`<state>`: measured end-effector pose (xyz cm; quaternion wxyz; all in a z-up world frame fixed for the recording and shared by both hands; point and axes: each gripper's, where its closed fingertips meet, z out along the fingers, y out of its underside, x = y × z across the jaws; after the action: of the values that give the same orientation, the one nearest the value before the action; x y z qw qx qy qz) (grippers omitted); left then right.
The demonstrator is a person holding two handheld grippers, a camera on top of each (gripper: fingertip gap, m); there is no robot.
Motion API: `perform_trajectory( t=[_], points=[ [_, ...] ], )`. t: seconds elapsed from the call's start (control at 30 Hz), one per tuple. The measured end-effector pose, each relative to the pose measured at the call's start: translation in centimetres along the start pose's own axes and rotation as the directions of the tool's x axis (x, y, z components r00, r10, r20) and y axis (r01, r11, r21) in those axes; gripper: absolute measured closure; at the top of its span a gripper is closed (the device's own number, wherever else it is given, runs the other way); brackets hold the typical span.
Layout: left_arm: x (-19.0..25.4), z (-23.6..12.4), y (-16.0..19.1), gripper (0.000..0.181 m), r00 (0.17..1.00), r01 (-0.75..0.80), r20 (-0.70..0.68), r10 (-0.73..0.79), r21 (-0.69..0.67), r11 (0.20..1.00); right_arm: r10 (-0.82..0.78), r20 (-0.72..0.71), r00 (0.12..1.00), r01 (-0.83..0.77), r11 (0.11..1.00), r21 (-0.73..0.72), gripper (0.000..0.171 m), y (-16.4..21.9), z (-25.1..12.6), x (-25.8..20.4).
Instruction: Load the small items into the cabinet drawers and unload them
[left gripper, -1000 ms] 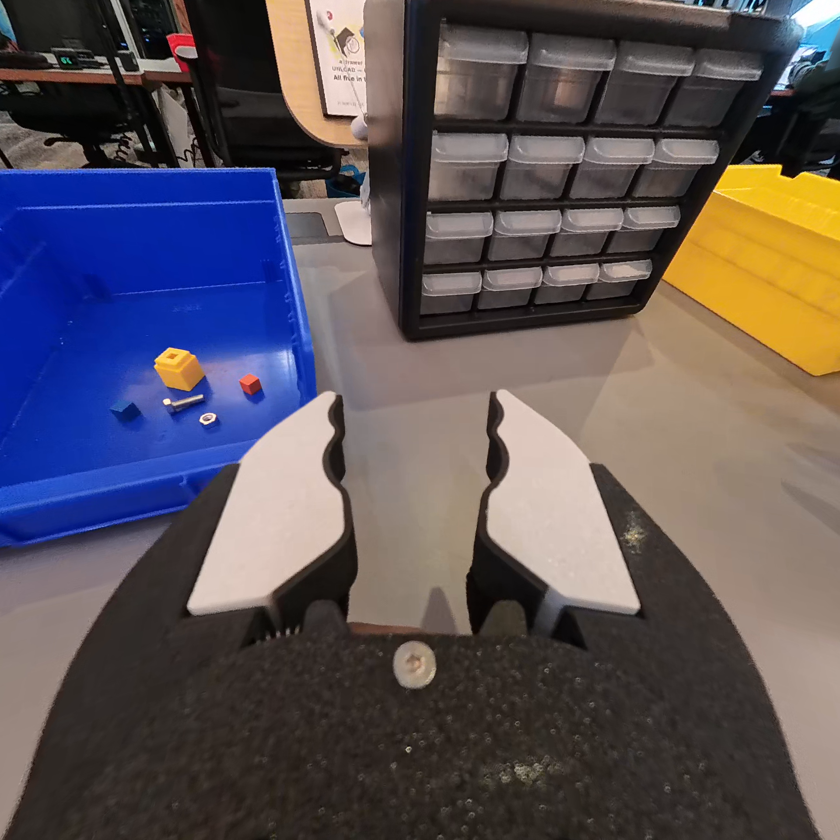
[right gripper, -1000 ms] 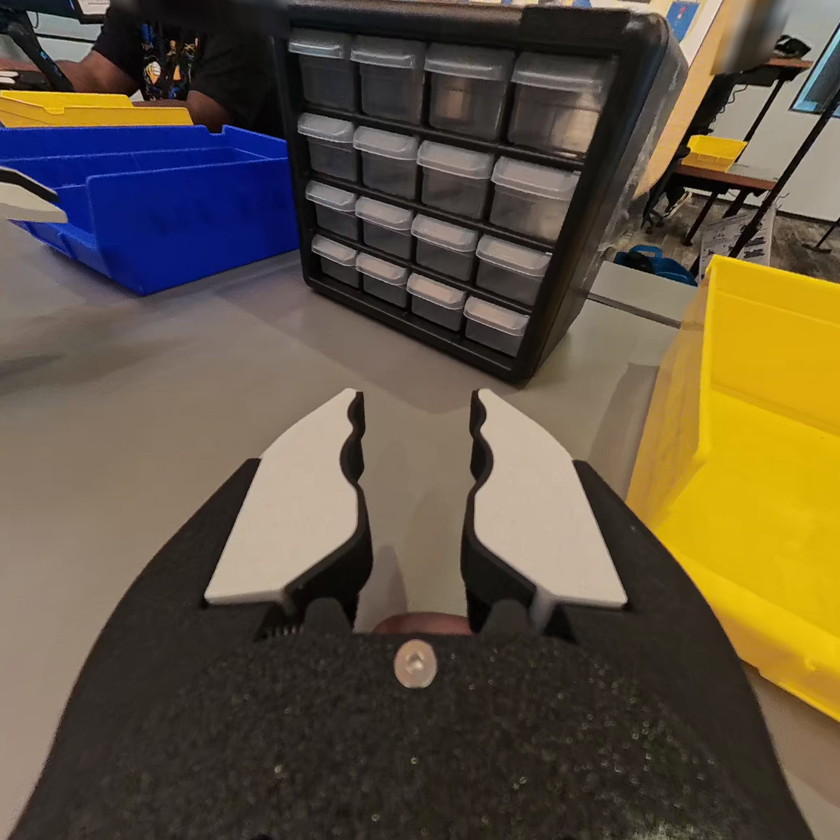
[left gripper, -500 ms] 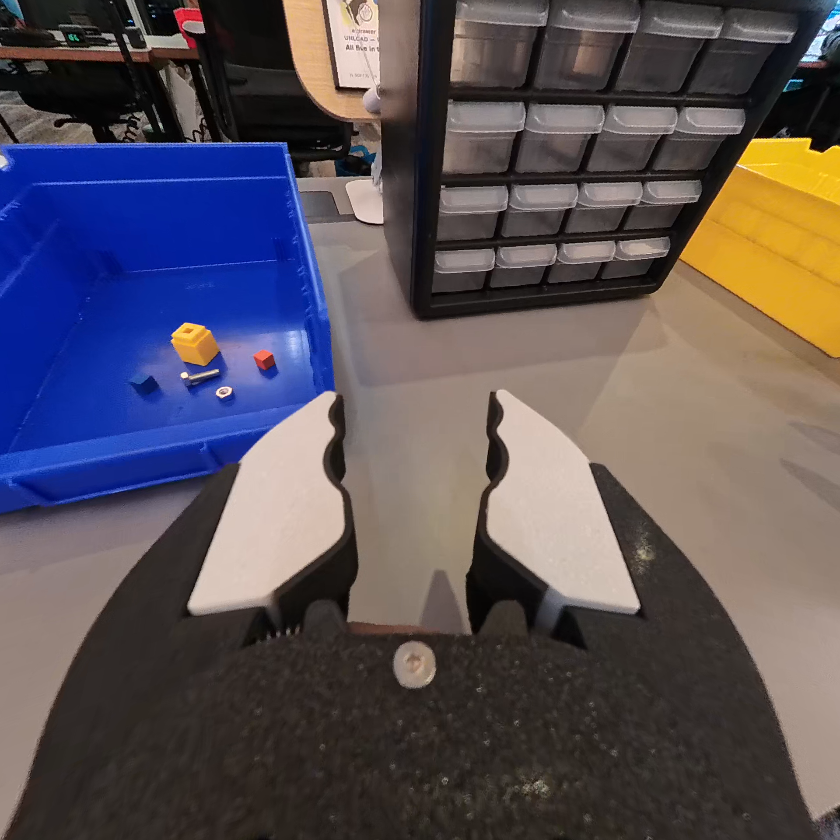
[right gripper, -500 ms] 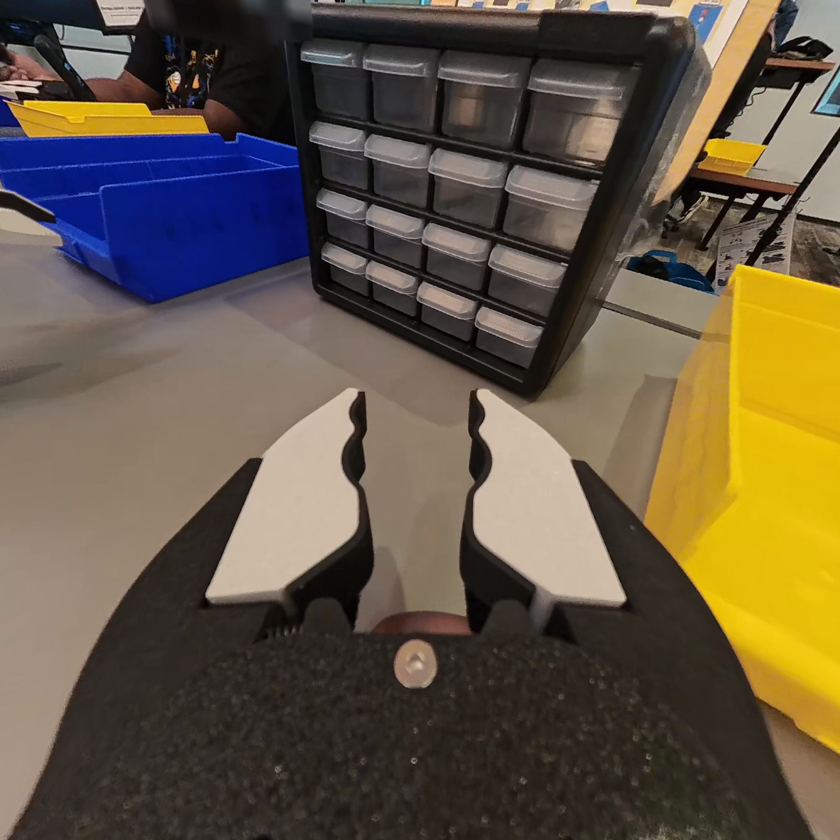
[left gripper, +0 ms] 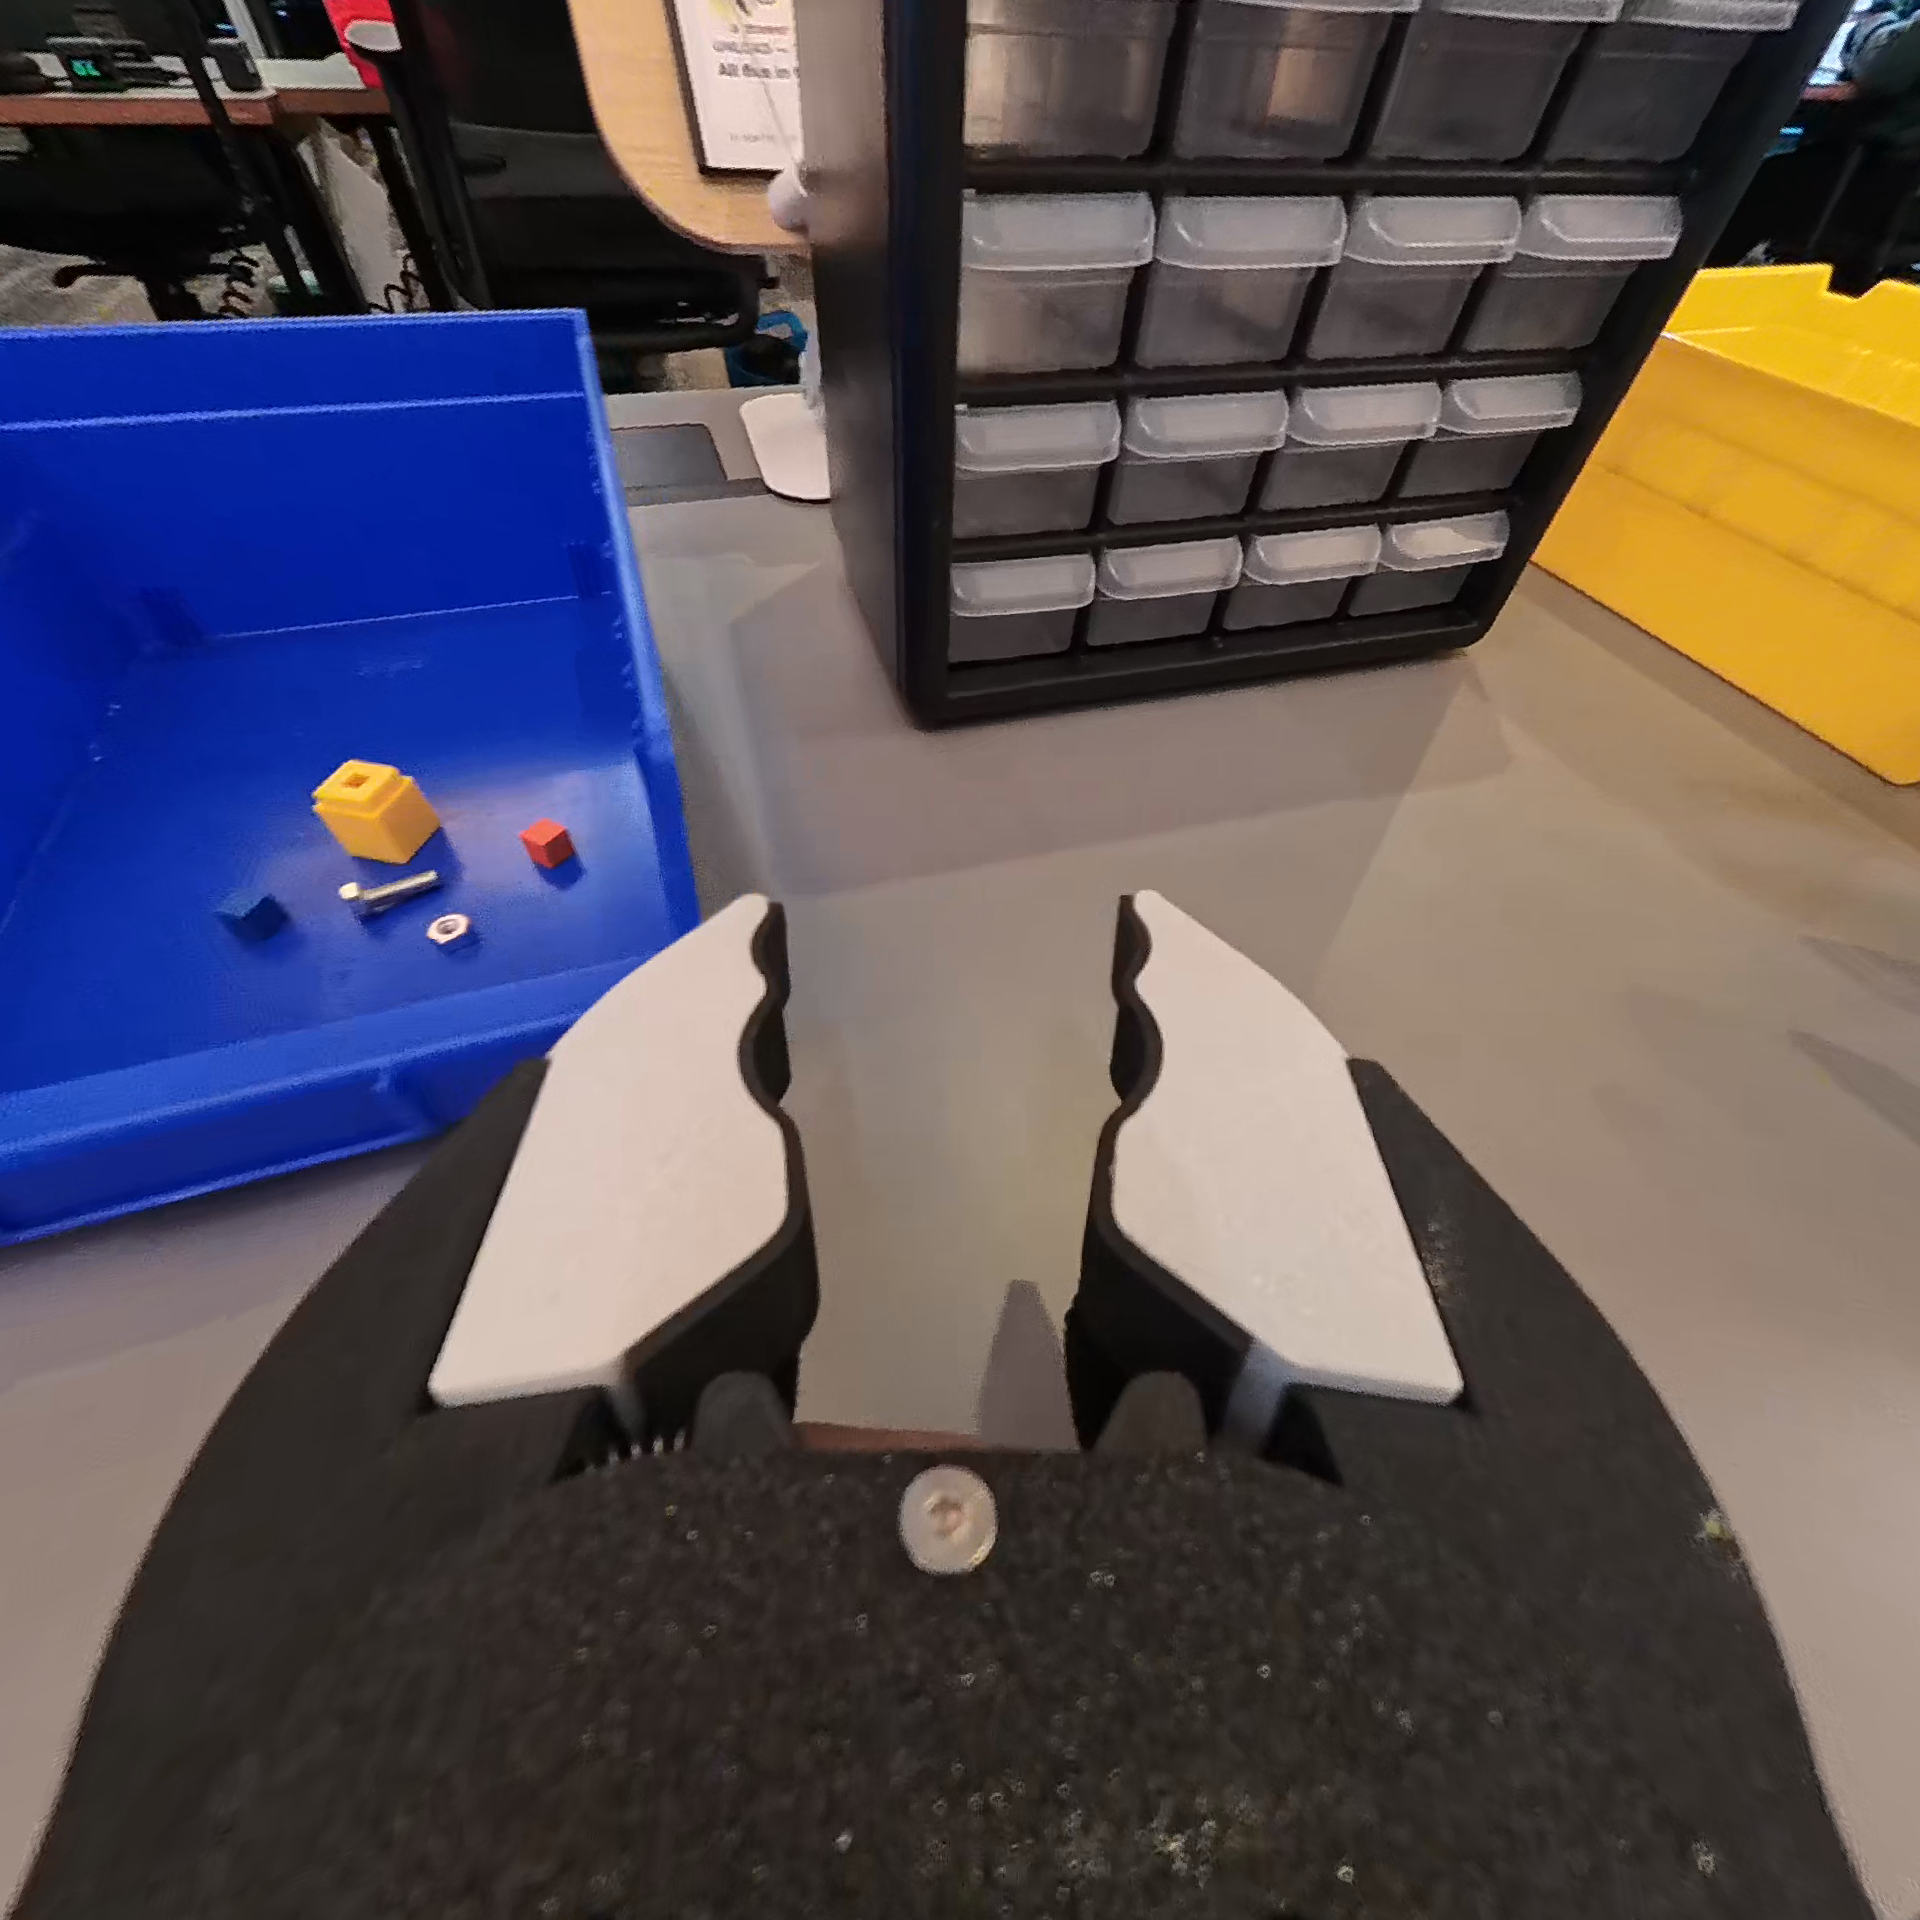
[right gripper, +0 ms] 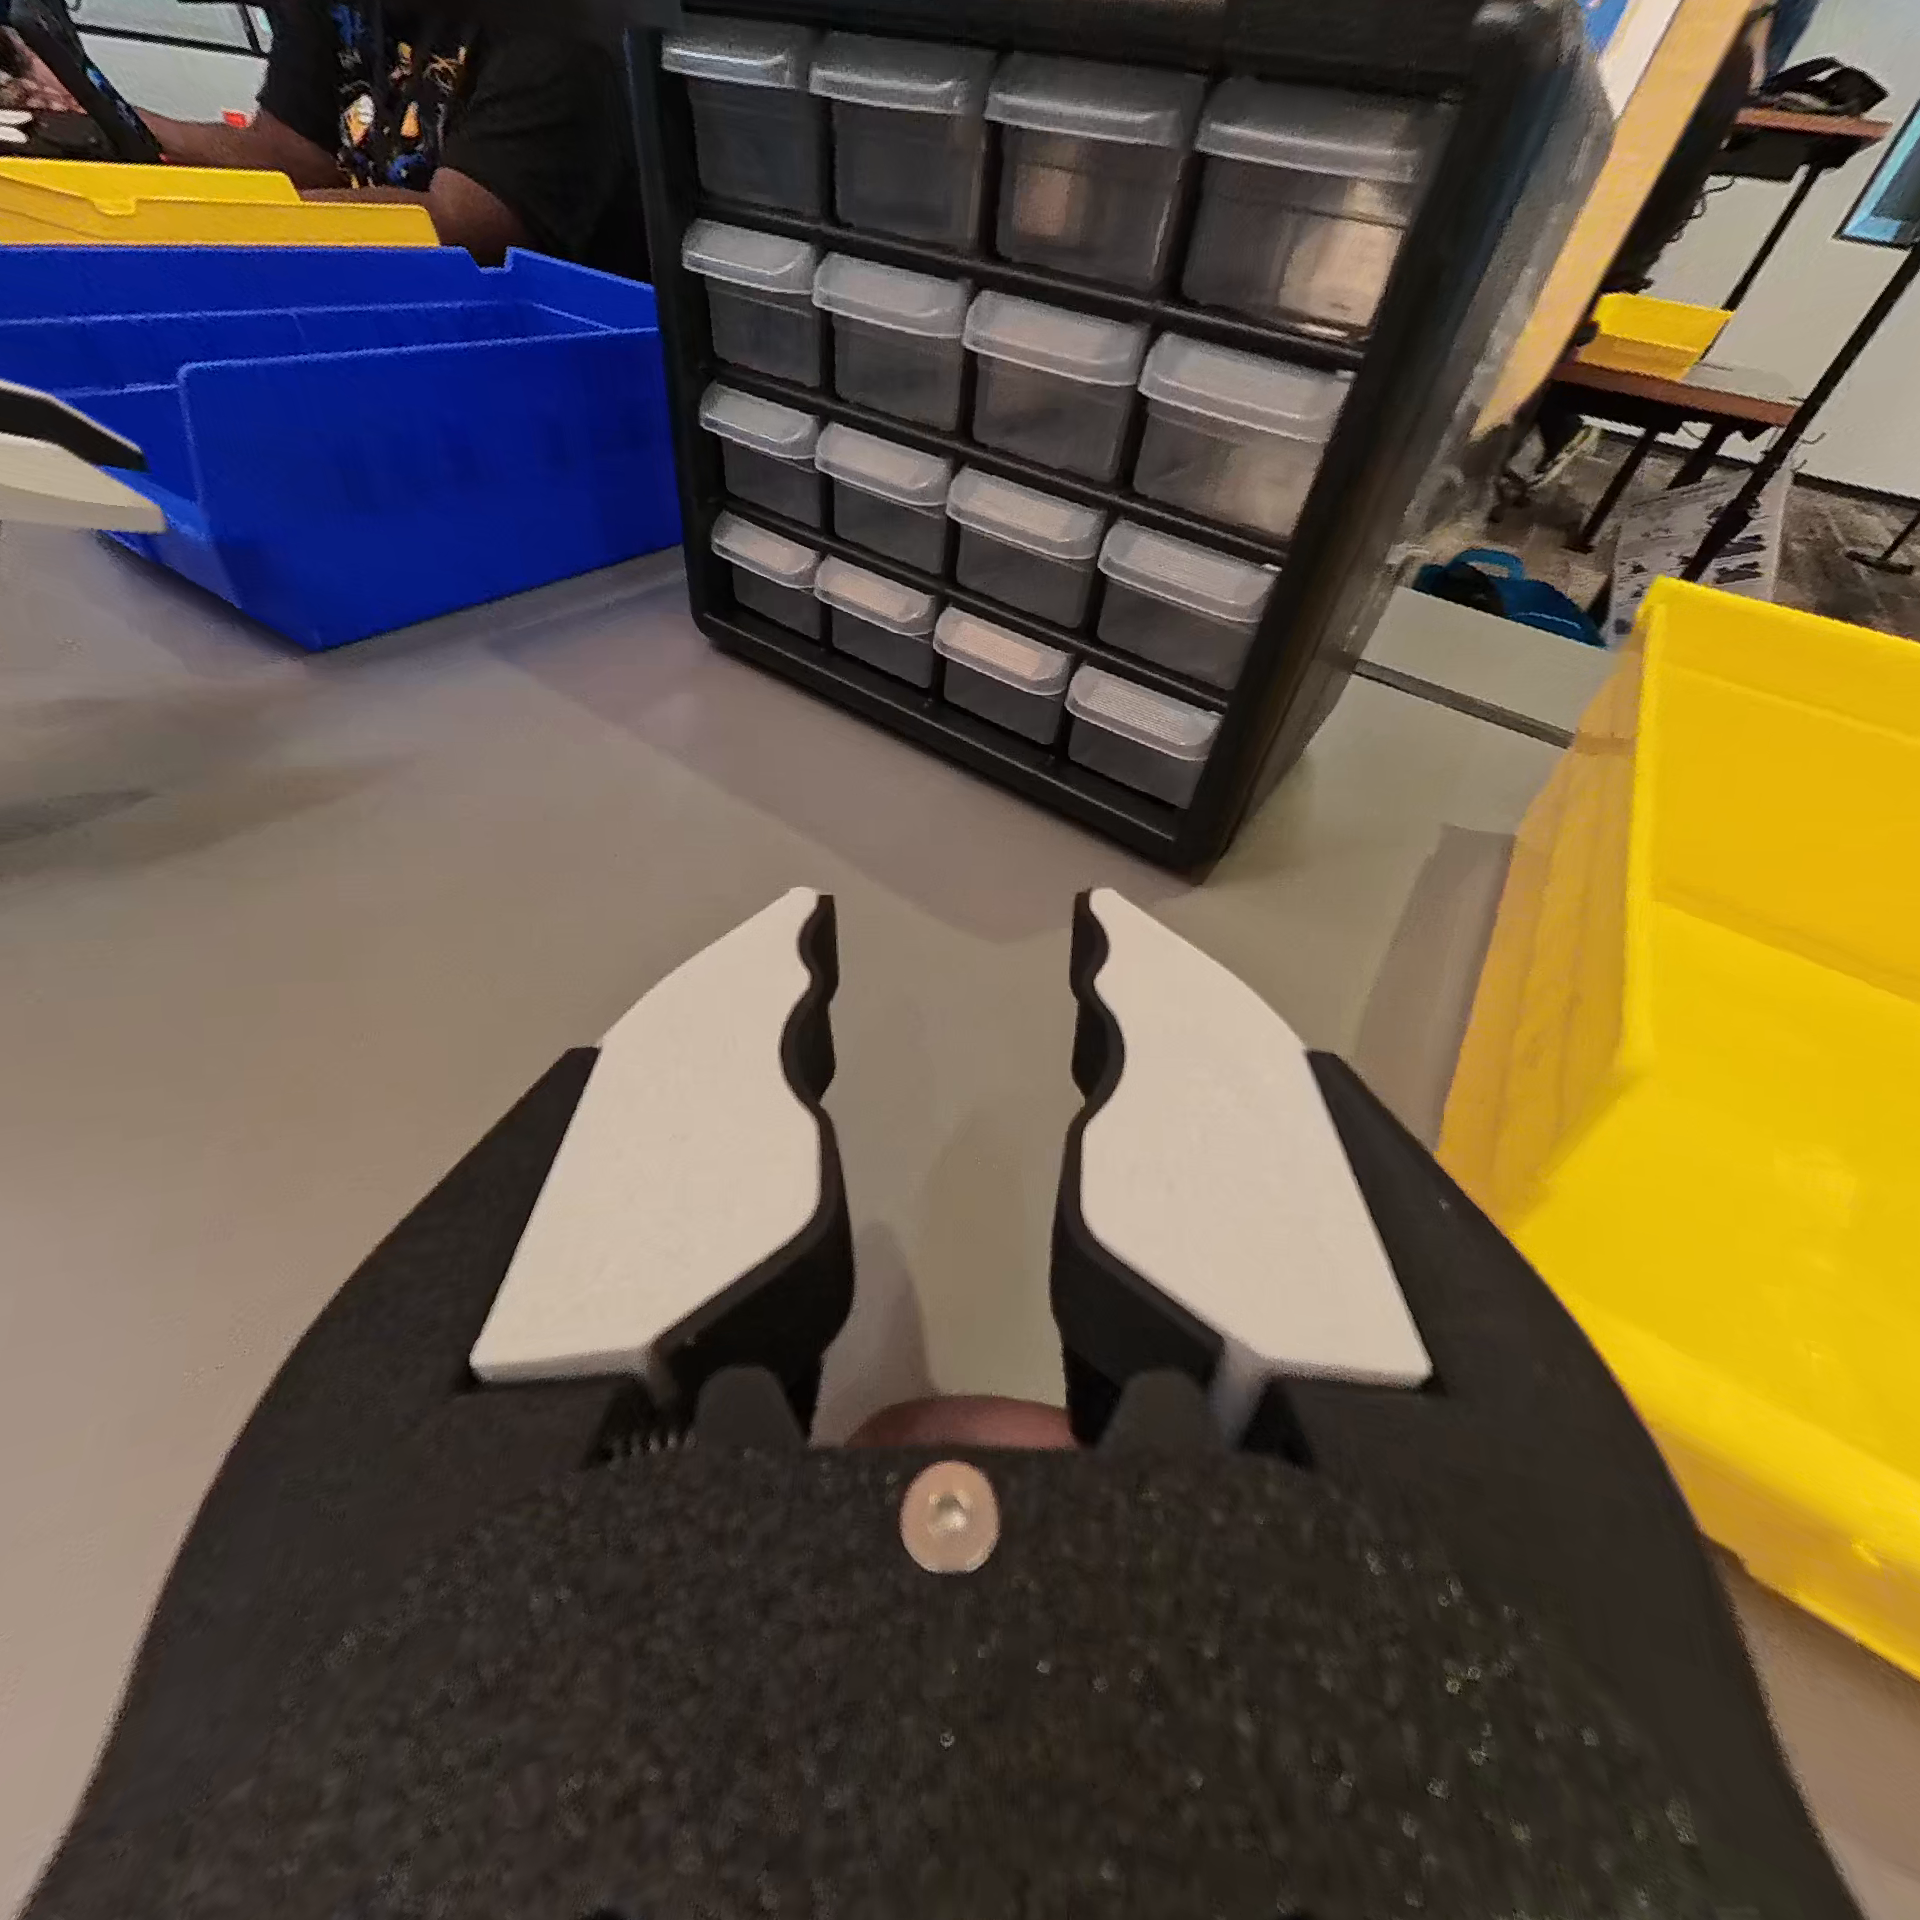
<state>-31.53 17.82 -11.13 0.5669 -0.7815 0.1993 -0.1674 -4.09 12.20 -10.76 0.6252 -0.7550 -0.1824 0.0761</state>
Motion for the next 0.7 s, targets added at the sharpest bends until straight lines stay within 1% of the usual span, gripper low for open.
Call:
perform_trajectory(
  t=[0.33,0.4,0.57,0.7],
  points=[
    [3.9,3.4,-1.1,0.122,0.993,-0.067,-0.099,0.067,0.004,0.998,0.015,-0.108,0.994,-0.016,1.0,-0.008,0.129,0.9,-3.2,2.8],
    [4.1,4.0,-1.3,0.133,0.996,-0.051,-0.068,0.051,0.006,0.999,0.02,-0.124,0.992,-0.021,1.0,-0.007,0.129,1.0,-3.7,3.2],
    [5.5,4.8,-1.3,0.126,0.995,-0.054,-0.09,0.053,-0.01,0.998,0.031,-0.139,0.99,-0.033,0.999,-0.015,0.129,1.3,-4.0,3.7],
    [5.6,4.6,-1.1,0.126,0.992,-0.113,-0.062,0.113,-0.005,0.994,0.027,-0.128,0.991,-0.03,0.999,-0.024,0.129,1.4,-3.8,3.5]
  ],
)
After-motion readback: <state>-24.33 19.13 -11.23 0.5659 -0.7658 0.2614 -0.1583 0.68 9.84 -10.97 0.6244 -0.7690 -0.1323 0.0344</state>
